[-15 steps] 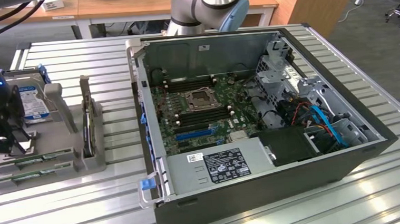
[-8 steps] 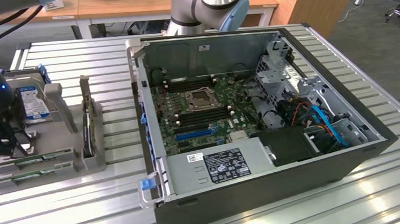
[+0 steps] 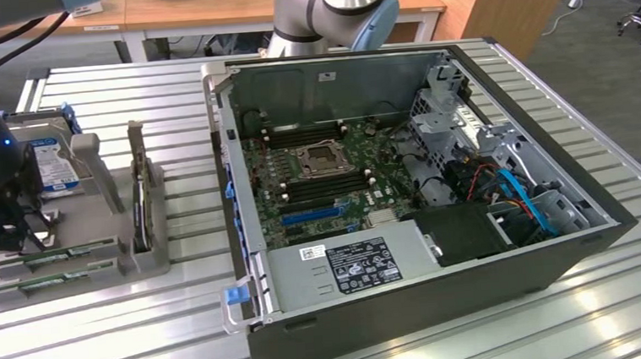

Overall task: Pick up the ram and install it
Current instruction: 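Pick up the ram and move it above insertion slot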

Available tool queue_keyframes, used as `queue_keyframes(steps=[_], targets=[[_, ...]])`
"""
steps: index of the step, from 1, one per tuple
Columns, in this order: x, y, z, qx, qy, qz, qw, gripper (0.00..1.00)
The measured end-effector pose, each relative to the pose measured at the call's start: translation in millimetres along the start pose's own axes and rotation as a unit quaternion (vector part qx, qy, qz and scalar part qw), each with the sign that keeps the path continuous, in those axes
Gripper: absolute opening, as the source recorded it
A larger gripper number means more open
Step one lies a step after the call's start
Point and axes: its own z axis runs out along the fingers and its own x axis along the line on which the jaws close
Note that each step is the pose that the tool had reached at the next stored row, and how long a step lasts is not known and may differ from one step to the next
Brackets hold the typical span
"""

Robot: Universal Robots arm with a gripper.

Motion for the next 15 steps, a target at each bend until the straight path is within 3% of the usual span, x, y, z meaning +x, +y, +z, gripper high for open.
queue_keyframes(steps=[15], targets=[[8.6,-0.9,4.1,-0.0002,0.0001,0.0,1.0,0.35]])
